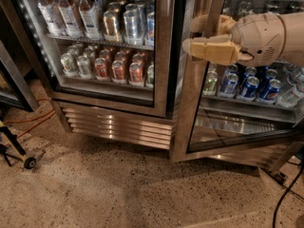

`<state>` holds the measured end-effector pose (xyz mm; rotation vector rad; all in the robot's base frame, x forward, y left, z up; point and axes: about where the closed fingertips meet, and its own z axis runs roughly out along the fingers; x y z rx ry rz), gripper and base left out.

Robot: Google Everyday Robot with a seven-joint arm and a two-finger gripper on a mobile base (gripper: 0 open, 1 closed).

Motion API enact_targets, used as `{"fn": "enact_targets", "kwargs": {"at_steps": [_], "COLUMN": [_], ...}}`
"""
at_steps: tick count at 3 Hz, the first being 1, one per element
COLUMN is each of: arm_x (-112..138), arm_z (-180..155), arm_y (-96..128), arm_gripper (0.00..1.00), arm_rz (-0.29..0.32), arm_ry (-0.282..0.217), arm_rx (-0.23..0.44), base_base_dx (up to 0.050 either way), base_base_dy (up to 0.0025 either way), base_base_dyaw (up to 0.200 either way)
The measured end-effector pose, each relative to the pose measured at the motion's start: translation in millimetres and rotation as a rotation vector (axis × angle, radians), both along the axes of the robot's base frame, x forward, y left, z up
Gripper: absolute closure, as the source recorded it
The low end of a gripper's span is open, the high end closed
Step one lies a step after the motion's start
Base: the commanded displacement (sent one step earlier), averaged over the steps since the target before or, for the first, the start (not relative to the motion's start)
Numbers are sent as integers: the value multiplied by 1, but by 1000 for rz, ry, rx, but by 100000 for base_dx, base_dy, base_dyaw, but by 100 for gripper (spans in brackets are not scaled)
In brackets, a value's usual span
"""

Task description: Open right fridge door

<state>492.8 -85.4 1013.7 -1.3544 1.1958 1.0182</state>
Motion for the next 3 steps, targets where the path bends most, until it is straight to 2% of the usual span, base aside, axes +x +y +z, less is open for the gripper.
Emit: {"fn": "enact_targets", "kwargs": {"at_steps": [1, 2, 3], "arm_x": [0, 0, 0], "arm_z": [0, 0, 1], "arm_y": [0, 0, 0], "arm_gripper": [100, 100, 100], "arm_rz": [0, 0, -1], "arm_ry": [0, 0, -1], "arm_rx": [0, 0, -1], "base_base_dx": [1, 7, 0], "base_base_dy": [-1, -9, 0], "base_base_dyaw": [-10191, -19276, 0]}}
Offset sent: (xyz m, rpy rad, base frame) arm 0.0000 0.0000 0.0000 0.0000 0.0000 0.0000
